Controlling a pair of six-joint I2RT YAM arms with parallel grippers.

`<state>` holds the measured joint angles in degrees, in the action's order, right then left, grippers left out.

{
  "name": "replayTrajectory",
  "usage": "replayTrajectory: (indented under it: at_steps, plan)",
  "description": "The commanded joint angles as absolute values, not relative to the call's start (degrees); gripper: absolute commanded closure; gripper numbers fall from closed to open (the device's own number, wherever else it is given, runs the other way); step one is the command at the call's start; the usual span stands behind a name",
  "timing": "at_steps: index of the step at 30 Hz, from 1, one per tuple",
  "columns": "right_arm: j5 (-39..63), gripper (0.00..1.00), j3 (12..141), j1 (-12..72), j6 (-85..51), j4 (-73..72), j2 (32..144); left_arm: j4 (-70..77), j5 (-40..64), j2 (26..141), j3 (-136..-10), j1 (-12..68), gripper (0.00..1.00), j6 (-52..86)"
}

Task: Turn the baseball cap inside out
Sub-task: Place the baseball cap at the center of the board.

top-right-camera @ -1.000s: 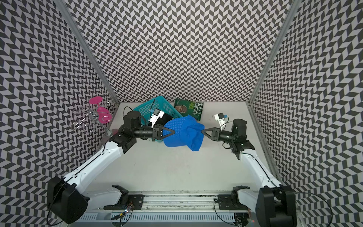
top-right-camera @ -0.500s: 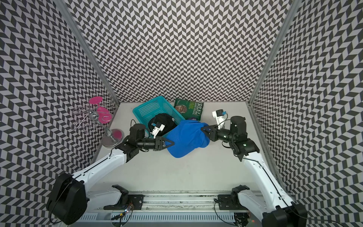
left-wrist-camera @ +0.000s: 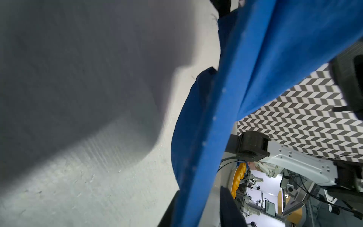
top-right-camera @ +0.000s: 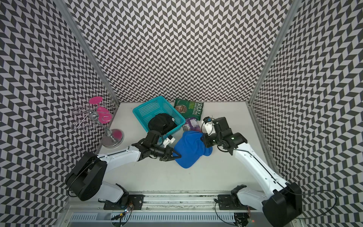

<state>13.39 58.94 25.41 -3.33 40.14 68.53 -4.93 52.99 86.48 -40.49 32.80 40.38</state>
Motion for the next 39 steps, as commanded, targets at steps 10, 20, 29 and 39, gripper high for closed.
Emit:
replayTrajectory:
  at_steps: [10, 20, 29, 39]
  plan:
    - [-3.3, 0.8, 66.22, 31.15, 5.31, 45.53, 79.55, -22.48, 43.33, 86.1, -45.7, 33.49, 0.0, 26.39]
    - [-7.94, 0.78, 70.14, 35.11, 10.8, 44.61, 86.2, -13.07, 42.35, 88.27, -47.97, 33.51, 0.02, 21.92]
    - [-11.78, 0.78, 71.46, 35.6, 12.17, 40.46, 86.96, -12.36, 49.17, 100.47, -54.78, 33.79, 0.06, 15.12]
    - [-10.14, 0.66, 69.0, 33.26, 8.03, 32.11, 86.55, -7.76, 64.43, 104.09, -54.24, 36.74, 0.11, 15.24]
